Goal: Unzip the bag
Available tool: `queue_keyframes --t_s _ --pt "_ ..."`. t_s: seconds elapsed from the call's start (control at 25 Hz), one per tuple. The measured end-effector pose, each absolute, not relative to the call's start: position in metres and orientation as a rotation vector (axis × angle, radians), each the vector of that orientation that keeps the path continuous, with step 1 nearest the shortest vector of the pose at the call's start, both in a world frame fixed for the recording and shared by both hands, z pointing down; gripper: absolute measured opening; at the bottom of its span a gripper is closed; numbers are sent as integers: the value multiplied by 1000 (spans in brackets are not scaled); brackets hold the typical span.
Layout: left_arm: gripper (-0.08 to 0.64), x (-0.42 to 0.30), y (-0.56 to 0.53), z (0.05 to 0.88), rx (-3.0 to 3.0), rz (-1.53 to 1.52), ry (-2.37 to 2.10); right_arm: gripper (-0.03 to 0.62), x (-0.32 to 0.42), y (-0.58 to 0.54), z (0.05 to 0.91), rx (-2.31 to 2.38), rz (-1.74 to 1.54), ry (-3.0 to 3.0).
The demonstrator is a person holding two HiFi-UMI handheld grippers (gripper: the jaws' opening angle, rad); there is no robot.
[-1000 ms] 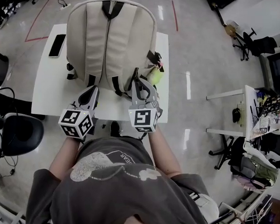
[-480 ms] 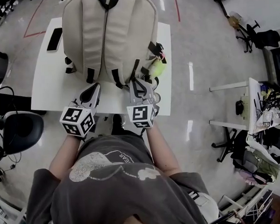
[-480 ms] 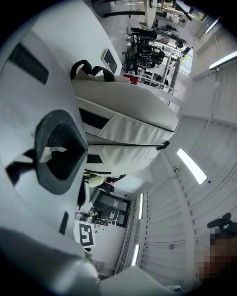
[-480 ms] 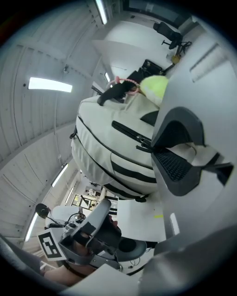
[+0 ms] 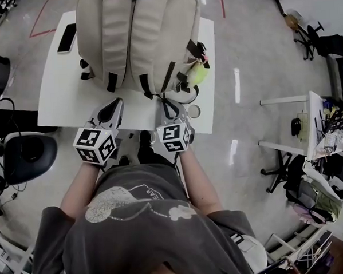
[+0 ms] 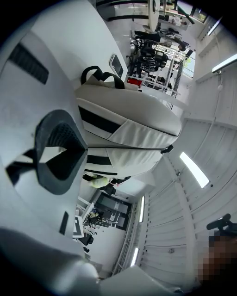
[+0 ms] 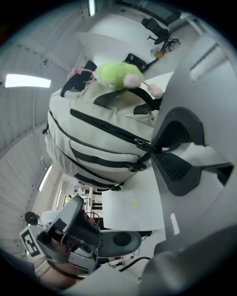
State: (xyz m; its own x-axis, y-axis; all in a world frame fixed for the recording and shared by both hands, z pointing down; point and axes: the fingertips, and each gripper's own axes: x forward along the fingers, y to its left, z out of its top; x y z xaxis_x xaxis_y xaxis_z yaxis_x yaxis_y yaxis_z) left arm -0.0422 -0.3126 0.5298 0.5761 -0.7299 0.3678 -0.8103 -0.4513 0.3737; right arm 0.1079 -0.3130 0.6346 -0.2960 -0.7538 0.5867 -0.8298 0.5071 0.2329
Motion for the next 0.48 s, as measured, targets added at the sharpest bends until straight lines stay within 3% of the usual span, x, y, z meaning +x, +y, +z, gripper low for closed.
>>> queue_keyframes --t_s 0.48 --pt "6 -45 -291 543 2270 240 -1207 32 108 -308 664 1252 340 -2048"
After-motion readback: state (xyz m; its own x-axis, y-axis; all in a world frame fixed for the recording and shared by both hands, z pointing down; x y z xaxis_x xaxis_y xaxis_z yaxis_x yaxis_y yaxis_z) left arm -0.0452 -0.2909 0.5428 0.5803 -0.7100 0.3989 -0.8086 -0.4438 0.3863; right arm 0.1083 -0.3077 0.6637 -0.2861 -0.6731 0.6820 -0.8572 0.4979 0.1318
